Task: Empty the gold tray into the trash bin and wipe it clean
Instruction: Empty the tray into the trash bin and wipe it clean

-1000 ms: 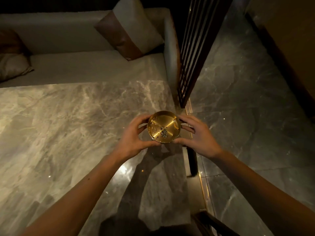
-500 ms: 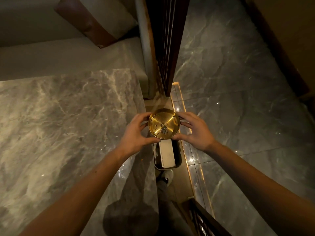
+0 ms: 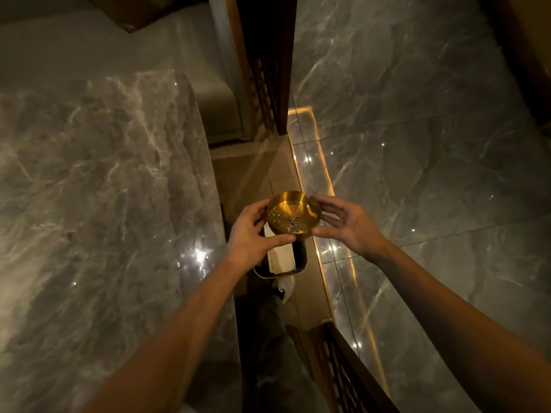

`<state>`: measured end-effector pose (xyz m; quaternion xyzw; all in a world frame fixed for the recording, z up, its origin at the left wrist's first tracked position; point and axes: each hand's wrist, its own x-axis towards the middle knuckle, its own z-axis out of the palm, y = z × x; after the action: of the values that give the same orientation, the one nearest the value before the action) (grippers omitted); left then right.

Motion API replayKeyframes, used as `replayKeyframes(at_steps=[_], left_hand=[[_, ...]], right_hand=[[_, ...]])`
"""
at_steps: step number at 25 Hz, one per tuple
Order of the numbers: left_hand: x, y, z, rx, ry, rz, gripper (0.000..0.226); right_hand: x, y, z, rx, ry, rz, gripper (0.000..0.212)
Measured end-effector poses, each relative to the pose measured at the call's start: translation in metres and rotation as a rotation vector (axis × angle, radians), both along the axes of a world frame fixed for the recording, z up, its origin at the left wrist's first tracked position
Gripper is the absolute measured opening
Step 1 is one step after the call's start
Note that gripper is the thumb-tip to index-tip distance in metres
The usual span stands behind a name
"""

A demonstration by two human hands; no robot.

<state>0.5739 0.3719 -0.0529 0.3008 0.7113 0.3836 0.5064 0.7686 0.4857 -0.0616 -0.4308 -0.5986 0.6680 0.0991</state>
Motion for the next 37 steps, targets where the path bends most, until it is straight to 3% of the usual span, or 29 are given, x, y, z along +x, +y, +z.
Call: replayKeyframes(at_steps=[6,11,23,37], left_hand=[[0.02,0.015,-0.046,-0.103,-0.104,0.066,0.09],[0.034,0.015,-0.096,-0.219,-0.197,0.167,0.074],[0.059,0.015,-0.215,-0.516,-0.146,0.323,0.092],[0.045,0.033,-0.276,-0.502,-0.172,0.288,0.087]], right_hand=[[0.016,0.014,-0.058,-0.097,-0.033,0.001,0.073],[0.02,0.021,-0.107,-0.155,-0.063,0.042,0.07],[0.018,0.018,-0.236,-0.237,-0.111,0.209,0.069],[0.011,0.018,-0.314,-0.382,-0.052,0.077,0.062]])
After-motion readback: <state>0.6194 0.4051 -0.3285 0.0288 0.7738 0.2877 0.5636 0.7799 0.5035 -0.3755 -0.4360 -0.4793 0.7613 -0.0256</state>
